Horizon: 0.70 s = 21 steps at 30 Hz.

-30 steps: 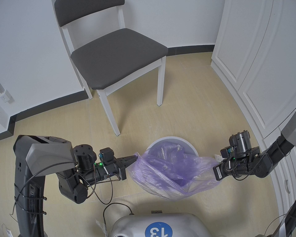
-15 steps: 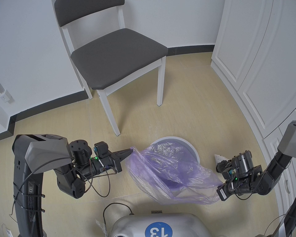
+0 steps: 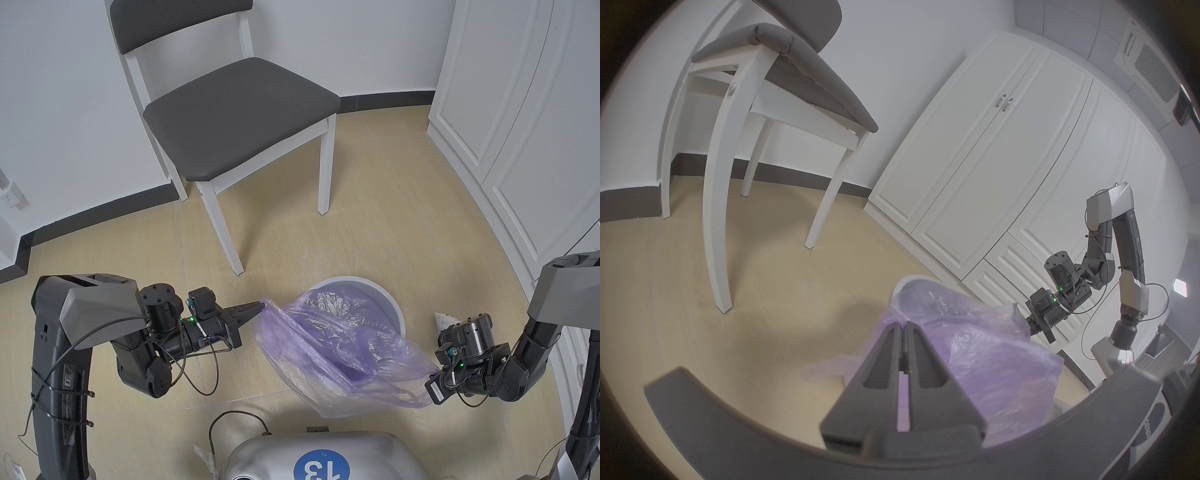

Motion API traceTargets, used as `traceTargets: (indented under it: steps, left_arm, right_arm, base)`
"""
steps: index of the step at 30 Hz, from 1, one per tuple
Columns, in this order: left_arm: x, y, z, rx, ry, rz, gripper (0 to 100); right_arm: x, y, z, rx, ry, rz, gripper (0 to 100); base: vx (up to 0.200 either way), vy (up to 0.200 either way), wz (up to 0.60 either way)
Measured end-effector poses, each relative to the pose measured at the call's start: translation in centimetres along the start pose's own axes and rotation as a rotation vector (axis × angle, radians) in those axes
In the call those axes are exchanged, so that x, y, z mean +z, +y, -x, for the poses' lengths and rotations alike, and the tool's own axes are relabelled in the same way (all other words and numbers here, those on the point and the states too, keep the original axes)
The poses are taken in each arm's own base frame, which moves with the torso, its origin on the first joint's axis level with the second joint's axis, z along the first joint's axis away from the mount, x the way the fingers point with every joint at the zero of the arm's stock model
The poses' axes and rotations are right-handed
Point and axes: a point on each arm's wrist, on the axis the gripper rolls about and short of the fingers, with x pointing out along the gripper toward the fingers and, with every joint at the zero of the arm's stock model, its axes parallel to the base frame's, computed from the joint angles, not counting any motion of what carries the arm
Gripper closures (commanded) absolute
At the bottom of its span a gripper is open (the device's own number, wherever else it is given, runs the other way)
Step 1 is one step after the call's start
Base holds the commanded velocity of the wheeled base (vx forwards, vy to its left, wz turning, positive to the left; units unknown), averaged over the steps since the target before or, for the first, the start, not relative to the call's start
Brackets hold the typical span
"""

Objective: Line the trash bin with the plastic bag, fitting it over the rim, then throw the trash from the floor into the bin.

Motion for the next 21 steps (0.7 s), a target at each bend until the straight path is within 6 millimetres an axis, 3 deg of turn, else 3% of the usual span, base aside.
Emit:
traceTargets:
  steps: [7, 8, 15, 21]
  left_arm:
    - [-0.7, 0.3, 0.5, 0.011, 0.02, 0.014, 100]
    - [-0.8, 0.2, 0.5, 0.009, 0.023, 0.015, 100]
    - [-0.6, -1.0, 0.8, -0.007, 0.038, 0.008, 100]
    - [0.1, -2.8, 1.1, -0.044, 0.049, -0.034, 100]
  right_arm:
    - [-0.5, -0.7, -0.7, -0.014, 0.021, -0.016, 100]
    - [-0.6, -0.6, -0.7, -0.011, 0.024, -0.013, 0]
    - [-0.1, 1.1, 0.9, 0.024, -0.013, 0.035, 0]
    - [1.0, 2.0, 4.1, 0.047, -0.068, 0.077, 0]
  base:
    - [0.0, 0.0, 0.0]
    - [0.0, 0.0, 0.0]
    - [0.0, 0.0, 0.0]
    - [0.0, 0.0, 0.0]
